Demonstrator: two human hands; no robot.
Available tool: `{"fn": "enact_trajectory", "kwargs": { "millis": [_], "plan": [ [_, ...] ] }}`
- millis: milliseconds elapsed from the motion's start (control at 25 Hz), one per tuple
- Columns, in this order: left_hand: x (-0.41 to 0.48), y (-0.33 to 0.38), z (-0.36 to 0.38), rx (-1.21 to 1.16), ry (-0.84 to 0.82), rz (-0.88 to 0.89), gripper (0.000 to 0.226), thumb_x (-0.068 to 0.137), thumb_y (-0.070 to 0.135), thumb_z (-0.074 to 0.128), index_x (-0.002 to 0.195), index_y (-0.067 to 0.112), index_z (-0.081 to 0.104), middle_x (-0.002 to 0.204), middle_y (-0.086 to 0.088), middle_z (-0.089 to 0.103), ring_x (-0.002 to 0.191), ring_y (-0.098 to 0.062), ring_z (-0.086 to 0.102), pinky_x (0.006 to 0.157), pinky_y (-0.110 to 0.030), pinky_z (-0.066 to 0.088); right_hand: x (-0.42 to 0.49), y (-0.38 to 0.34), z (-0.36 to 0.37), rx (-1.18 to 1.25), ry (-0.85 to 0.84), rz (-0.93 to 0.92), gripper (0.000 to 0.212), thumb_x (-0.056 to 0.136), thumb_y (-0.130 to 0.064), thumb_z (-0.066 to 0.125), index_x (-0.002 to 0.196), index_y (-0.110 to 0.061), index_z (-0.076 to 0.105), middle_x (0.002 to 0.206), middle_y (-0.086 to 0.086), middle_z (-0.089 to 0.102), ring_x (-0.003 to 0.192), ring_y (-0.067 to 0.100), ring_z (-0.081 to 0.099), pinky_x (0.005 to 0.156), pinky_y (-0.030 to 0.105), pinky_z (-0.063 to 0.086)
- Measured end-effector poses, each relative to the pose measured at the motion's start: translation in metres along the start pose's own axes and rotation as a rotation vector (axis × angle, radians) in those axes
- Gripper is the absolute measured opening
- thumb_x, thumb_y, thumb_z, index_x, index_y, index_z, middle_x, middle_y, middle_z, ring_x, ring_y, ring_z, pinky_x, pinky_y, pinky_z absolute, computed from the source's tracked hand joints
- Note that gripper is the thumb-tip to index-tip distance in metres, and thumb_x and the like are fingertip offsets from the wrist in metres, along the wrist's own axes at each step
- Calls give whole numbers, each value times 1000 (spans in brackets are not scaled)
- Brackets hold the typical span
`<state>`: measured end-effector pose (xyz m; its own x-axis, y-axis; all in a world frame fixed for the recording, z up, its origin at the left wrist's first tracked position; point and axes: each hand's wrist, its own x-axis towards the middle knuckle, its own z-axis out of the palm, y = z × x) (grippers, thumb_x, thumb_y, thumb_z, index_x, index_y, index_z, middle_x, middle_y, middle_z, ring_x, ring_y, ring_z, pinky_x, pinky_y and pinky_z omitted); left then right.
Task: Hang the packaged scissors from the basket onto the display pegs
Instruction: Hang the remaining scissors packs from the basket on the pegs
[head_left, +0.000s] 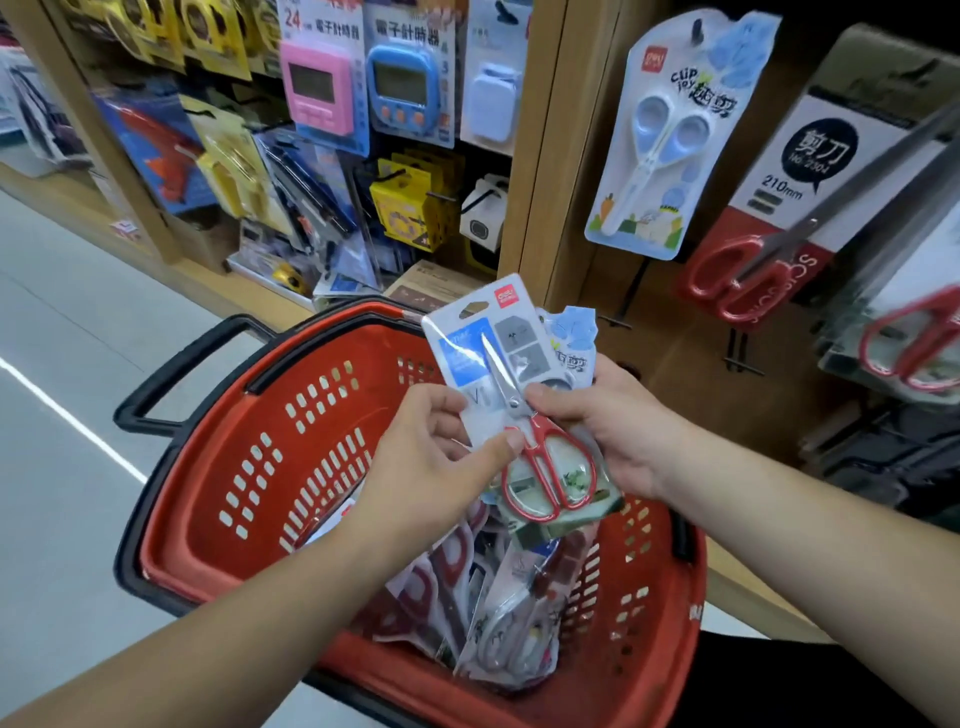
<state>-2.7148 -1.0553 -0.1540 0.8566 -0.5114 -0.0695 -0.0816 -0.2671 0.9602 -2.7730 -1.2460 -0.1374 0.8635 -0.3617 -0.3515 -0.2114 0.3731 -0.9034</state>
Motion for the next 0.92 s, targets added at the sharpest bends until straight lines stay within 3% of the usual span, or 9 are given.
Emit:
{"fn": "enact_trajectory", "kwargs": {
  "millis": [120, 280, 520, 720, 840, 920],
  "plan": [
    [9, 11, 4, -144, 41, -35, 59, 75, 16, 95, 115, 23, 53, 97, -5, 71, 68, 1, 67, 63, -16, 55, -2, -2, 7, 17, -5, -73, 42, 95, 6, 66, 131, -15, 64, 117, 13, 78, 103, 33, 77, 80, 46, 65],
    [27, 23, -8, -339, 49, -126, 64, 78, -2, 89, 126, 21, 52, 101, -9, 78, 88, -20, 79, 75, -39, 65, -5, -20, 0, -20, 42, -174, 34, 102, -9, 62, 135, -16, 63, 124, 7, 77, 112, 28, 74, 95, 45, 59],
    [30, 19, -23, -367, 32, -197, 32, 95, -2, 70, 119, 19, 65, 106, -4, 81, 95, -30, 80, 89, -58, 62, -8, -41, -24, -36, 164, -235, 33, 100, -20, 67, 132, -15, 65, 121, 6, 77, 110, 29, 75, 93, 47, 60],
    [25, 32, -25, -400, 10, -121, 40, 94, -6, 68, 124, 21, 64, 106, -1, 81, 96, -27, 80, 81, -48, 63, -11, -38, -19, -178, 250, -298, 25, 98, -23, 72, 123, -18, 68, 114, 3, 79, 106, 29, 76, 94, 52, 61],
    [27, 47, -19, -396, -19, -65, 44, 94, -9, 65, 125, 22, 65, 105, 1, 82, 94, -24, 80, 76, -43, 63, -10, -53, -13, -306, 341, -444, 21, 104, -29, 65, 124, -32, 64, 120, -9, 76, 112, 13, 72, 101, 47, 57],
    [32, 62, -12, -415, -10, -7, 44, 93, -9, 64, 124, 23, 66, 107, 0, 81, 97, -27, 79, 80, -48, 63, -12, -78, -6, -313, 427, -578, 19, 106, -28, 60, 124, -34, 59, 118, -15, 72, 109, 0, 69, 98, 35, 57]
  ]
}}
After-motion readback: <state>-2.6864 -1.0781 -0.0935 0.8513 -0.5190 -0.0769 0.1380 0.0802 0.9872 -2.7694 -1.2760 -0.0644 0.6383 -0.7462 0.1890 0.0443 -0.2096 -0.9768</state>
